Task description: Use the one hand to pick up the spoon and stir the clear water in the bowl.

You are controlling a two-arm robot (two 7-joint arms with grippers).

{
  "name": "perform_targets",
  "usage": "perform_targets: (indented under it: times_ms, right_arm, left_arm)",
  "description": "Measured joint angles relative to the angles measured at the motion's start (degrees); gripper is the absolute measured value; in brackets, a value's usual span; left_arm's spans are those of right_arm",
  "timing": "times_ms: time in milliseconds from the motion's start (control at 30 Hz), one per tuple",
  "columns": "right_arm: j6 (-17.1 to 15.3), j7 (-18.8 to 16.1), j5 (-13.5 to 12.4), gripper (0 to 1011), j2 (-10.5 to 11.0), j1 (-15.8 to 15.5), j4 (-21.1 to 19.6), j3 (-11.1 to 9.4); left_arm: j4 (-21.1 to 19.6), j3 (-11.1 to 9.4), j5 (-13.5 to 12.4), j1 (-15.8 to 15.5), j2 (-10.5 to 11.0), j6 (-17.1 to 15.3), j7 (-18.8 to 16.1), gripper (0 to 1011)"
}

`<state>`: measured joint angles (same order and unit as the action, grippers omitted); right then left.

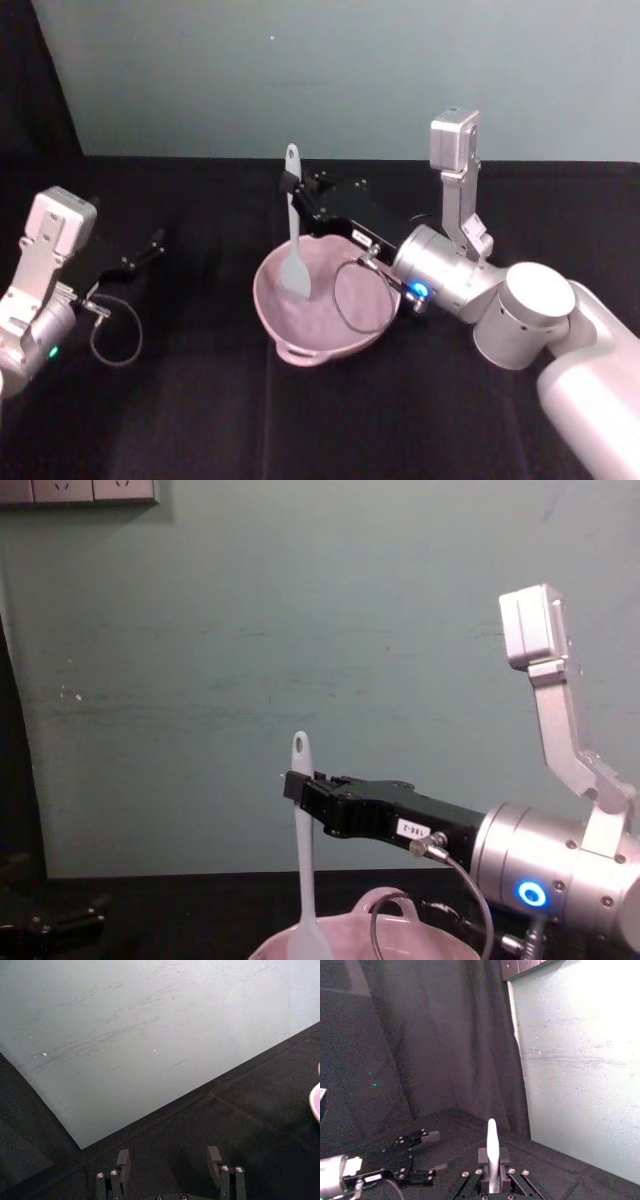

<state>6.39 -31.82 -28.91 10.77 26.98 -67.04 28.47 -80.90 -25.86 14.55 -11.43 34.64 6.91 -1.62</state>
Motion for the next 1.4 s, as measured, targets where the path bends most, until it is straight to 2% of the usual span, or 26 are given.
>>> perform_targets:
  times_ms: [167,367,567,833,1133,1400]
  right_arm:
    - [0.63,0.05,0.43,124,-0.17,1.44,2.12,-0.70]
    - [0.90,0.92,0.49,124,0.82,1.33,2.24,-2.22]
    - [0.58,2.04,0.49,124,3.04,-0.92,-0.65,-4.13]
    - [-1.02,2.84,0.31,124,5.51,-5.01,-6.64,-5.09]
    - [-2.37,2.94,-0.35,124,7.03,-9.28,-12.79,-4.32]
    - [-2.56,1.94,-0.40,124,5.78,-8.58,-12.68,-2.11]
  left_arm:
    - [0.00,0.00,0.00,0.00,0.00,0.00,0.00,1011]
    - [0.00,0.00,0.00,0.00,0.00,0.00,0.00,1011]
    - [0.00,0.00,0.00,-0.01,0.00,0.00,0.00,1011]
    - [0.00,0.00,0.00,0.00,0.00,0.00,0.00,1011]
    - [0.00,0.00,0.00,0.00,0.00,0.00,0.00,1011]
    - [0.00,0.00,0.00,0.00,0.00,0.00,0.00,1011]
